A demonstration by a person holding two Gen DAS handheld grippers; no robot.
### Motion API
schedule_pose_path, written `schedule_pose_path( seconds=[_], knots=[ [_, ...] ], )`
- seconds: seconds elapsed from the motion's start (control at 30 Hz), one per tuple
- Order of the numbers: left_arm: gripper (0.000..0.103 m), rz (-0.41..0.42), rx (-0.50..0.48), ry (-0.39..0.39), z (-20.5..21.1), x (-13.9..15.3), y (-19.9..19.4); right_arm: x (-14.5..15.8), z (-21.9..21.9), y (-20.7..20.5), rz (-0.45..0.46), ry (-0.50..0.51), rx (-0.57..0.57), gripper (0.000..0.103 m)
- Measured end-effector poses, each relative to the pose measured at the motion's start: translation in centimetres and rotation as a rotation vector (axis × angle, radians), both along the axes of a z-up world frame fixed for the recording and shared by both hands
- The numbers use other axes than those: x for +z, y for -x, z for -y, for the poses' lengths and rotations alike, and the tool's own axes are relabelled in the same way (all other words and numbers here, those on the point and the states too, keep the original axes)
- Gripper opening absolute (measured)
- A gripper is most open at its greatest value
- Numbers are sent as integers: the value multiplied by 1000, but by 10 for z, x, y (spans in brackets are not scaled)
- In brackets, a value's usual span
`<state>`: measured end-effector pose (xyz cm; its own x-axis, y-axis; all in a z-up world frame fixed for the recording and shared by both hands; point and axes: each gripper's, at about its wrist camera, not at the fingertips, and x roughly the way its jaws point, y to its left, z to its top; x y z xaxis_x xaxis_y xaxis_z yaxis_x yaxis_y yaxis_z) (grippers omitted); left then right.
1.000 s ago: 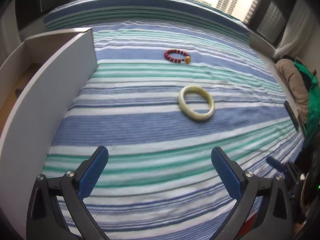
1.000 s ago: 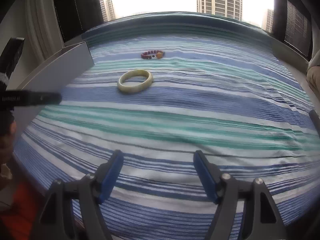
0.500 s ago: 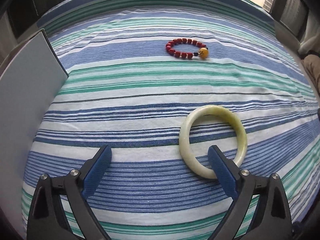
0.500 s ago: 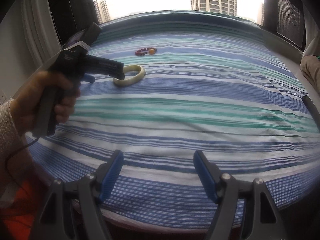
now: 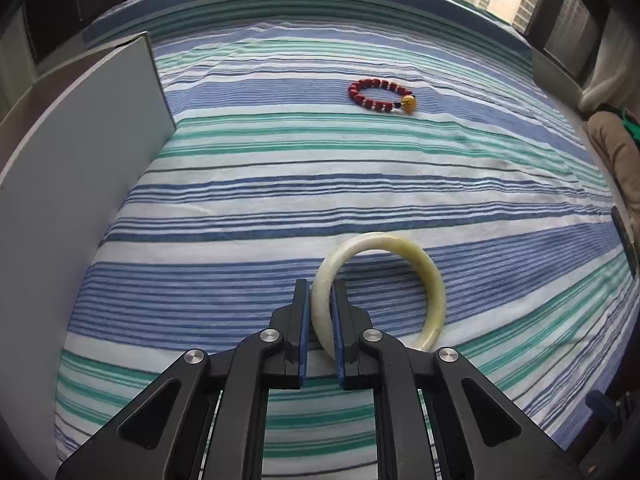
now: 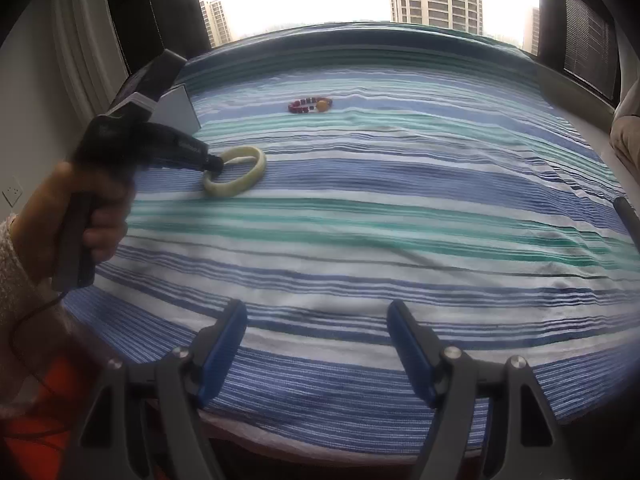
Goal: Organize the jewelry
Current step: 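Lower the left tool onto the cream jade bangle rim and close it, then grasp the red bead bracelet by its amber bead with the right tool while the left tool holds the bangle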
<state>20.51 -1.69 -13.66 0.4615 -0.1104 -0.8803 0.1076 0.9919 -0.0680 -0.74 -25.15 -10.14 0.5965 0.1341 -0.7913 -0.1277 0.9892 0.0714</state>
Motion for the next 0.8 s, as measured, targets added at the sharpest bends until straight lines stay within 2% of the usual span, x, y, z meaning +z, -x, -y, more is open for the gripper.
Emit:
schedule_pose_path(
  seconds=[0.23, 0.43, 0.47, 0.5, 0.53, 0.57, 0.6, 0.7, 0.8],
  knots=[
    [8, 1, 80, 23, -47, 1, 24, 10, 0, -10, -24, -34, 4, 74],
    [12, 38, 87, 16, -54, -6, 30, 42, -1, -46, -26, -65, 67, 74],
    [18, 53, 81, 12, -53, -6, 30, 50, 1, -54, -20, -72, 73, 74],
    [30, 70, 68, 13, -52, -6, 31, 58, 1, -62, -14, -77, 81, 74],
    [39, 87, 56, 15, -49, -7, 32, 66, 3, -71, -7, -85, 94, 74],
    [56, 103, 47, 5, -47, -8, 32, 73, 4, -81, 3, -92, 110, 74],
    [67, 119, 45, -17, -44, -10, 33, 80, 5, -91, 18, -94, 129, 74],
    [76, 178, 36, -89, -35, -15, 41, 84, 9, -133, -10, -78, 143, 74],
    [80, 171, 53, -65, -42, -15, 41, 73, 24, -189, -126, -174, 59, 74]
  ],
)
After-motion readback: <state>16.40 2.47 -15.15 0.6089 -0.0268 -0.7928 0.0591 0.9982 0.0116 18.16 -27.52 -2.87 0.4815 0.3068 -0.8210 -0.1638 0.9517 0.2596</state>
